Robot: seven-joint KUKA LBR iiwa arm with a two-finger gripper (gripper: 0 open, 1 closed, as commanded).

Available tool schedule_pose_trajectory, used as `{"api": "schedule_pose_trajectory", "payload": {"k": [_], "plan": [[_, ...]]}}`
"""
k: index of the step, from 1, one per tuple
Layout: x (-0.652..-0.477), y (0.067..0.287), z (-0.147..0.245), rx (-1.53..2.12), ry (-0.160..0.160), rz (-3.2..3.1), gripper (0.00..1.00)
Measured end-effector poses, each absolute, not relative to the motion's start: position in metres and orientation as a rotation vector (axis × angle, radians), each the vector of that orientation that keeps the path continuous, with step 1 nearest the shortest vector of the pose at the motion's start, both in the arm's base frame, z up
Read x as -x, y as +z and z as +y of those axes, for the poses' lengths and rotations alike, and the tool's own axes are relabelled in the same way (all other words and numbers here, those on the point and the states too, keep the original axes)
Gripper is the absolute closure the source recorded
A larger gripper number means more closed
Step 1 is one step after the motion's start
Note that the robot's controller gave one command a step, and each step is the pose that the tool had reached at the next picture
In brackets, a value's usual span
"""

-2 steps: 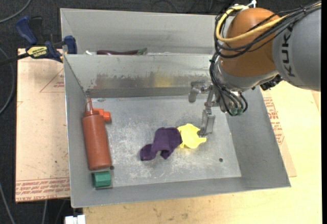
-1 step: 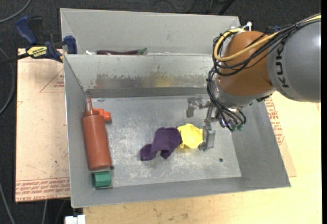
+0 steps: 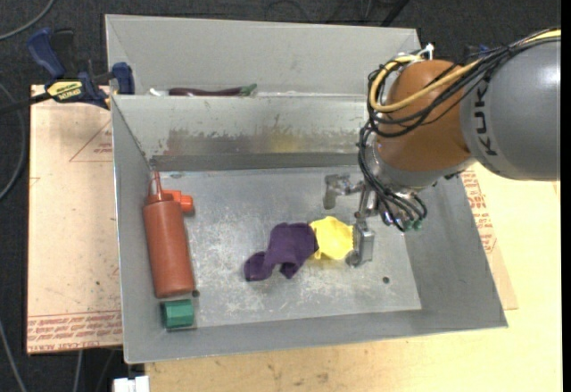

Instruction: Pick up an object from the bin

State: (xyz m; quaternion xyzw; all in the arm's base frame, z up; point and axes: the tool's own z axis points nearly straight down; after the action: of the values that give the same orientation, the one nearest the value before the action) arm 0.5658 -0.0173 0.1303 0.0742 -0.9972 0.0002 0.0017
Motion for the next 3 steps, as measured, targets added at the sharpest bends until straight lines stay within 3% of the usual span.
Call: {"api": "schedule_pose_trajectory", "payload": {"k": [1, 2, 3], "plan": [[-0.585, 0.121, -0.014, -0.304, -0.004, -3.134, 0.0], [-0.582, 0.094, -0.007, -0.694, -0.001, -3.065, 0.0], [-0.582, 0.071, 0.032, -0.971, -0.004, -3.0, 1.0]]}}
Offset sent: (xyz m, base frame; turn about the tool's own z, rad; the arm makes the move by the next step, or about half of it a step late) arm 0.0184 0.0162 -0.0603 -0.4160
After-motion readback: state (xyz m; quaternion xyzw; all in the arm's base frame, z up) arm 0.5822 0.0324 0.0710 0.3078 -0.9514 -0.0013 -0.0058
